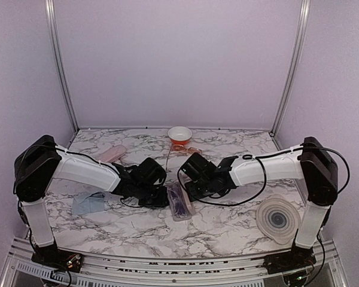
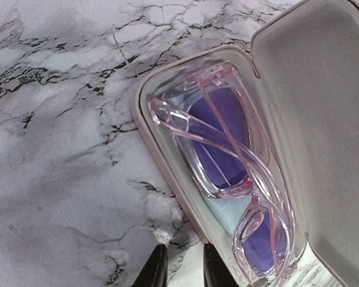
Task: Organize the sunglasses
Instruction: Close the case with sunglasses at the center of the board.
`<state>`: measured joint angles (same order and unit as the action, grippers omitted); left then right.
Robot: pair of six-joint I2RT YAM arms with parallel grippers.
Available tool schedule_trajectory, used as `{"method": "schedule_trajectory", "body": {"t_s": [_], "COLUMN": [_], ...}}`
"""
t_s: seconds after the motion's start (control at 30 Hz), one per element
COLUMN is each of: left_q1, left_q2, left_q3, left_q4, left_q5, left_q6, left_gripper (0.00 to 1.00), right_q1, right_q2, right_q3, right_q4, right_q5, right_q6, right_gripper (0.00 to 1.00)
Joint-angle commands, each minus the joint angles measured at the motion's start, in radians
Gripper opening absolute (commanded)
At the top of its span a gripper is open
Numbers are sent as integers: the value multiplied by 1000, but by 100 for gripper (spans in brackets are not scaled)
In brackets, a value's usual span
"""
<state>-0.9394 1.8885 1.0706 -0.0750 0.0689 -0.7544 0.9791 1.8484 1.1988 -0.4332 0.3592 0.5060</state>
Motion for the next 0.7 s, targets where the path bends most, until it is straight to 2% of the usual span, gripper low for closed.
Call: {"method": "schedule_trajectory", "body": {"t_s": [0.0, 0.37, 0.67], "left_q1": [-7, -7, -7], "left_q2": [63, 63, 50], "left_q3": [-6, -9, -18], "left_q4": [-19, -16, -16], "left_q5": [31, 34, 28], "left_q6": [9, 12, 10], "left_gripper": [22, 21, 21], "right_q1": [69, 121, 125], "right_q2": [48, 127, 124], "right_q3": [65, 124, 152], "right_q4": [72, 25, -11], "right_q5": [-102, -70, -36], "right_q6": [24, 44, 36], "right_gripper": [61, 61, 61]}}
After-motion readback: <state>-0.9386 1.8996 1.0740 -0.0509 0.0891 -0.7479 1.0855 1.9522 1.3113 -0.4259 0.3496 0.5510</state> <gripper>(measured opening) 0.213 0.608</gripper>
